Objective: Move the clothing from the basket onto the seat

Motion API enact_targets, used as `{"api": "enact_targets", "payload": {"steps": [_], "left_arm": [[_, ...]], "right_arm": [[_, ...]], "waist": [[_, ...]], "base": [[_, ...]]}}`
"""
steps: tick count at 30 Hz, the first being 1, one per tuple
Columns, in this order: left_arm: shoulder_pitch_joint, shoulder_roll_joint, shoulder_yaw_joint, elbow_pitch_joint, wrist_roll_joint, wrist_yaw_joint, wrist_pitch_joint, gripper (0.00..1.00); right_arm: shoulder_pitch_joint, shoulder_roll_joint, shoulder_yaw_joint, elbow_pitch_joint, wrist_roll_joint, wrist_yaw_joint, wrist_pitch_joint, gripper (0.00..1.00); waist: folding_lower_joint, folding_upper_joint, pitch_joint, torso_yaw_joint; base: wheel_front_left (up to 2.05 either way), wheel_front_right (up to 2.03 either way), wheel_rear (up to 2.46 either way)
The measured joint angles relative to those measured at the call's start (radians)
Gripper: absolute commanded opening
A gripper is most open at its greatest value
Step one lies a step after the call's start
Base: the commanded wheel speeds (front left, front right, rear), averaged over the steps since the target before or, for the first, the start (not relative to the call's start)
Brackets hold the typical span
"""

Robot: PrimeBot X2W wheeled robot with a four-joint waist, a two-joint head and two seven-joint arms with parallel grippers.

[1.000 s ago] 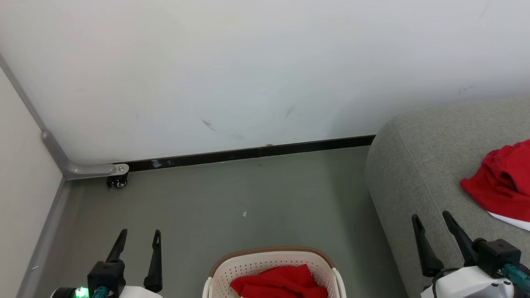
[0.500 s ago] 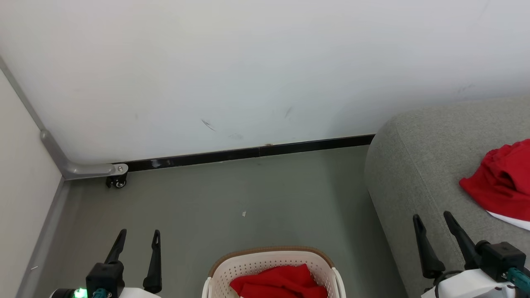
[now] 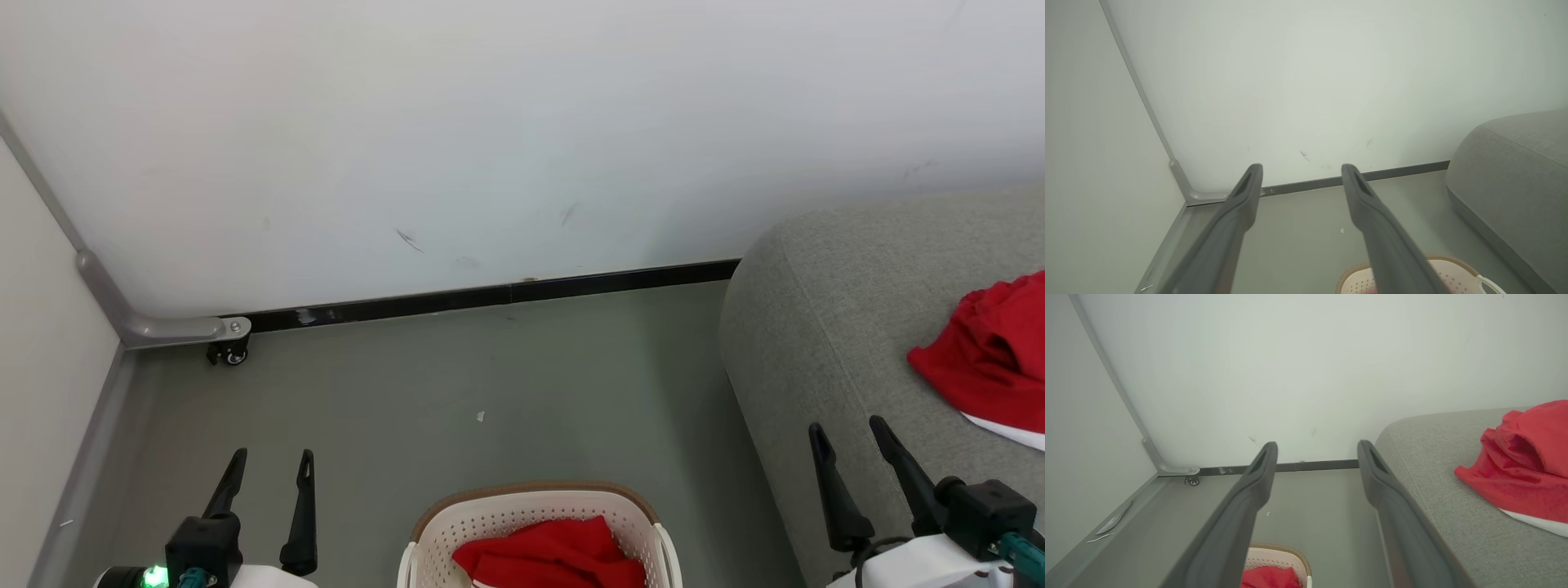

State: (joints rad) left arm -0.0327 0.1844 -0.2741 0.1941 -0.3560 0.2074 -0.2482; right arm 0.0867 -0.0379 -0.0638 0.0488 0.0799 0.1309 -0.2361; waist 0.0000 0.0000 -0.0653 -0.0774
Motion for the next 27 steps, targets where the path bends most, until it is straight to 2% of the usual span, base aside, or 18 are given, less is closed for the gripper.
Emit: {"api": "enact_targets", "payload": {"steps": [8, 18, 27], "left_arm": [[0.001, 0.001, -0.001, -0.006, 0.020, -0.009, 0.000, 1.00], [-0.017, 0.008, -0.092, 0.022, 0.060, -0.074, 0.000, 1.00], [-0.104, -0.019, -0.170, 0.066, 0.095, -0.127, 0.013, 1.00]], "right_arm": [[0.014, 0.000, 0.006, -0.015, 0.002, 0.000, 0.008, 1.00], [0.014, 0.001, -0.008, -0.044, -0.002, 0.000, 0.008, 1.00], [0.037, 0.002, -0.038, -0.084, -0.023, 0.000, 0.008, 1.00]], "waist": [[0.0000, 0.0000, 0.015, 0.000], [0.0000, 0.0000, 0.039, -0.006], [0.0000, 0.0000, 0.076, -0.019]], "base": [[0.00, 0.00, 0.00], [0.00, 0.00, 0.00], [0.00, 0.00, 0.00]]}}
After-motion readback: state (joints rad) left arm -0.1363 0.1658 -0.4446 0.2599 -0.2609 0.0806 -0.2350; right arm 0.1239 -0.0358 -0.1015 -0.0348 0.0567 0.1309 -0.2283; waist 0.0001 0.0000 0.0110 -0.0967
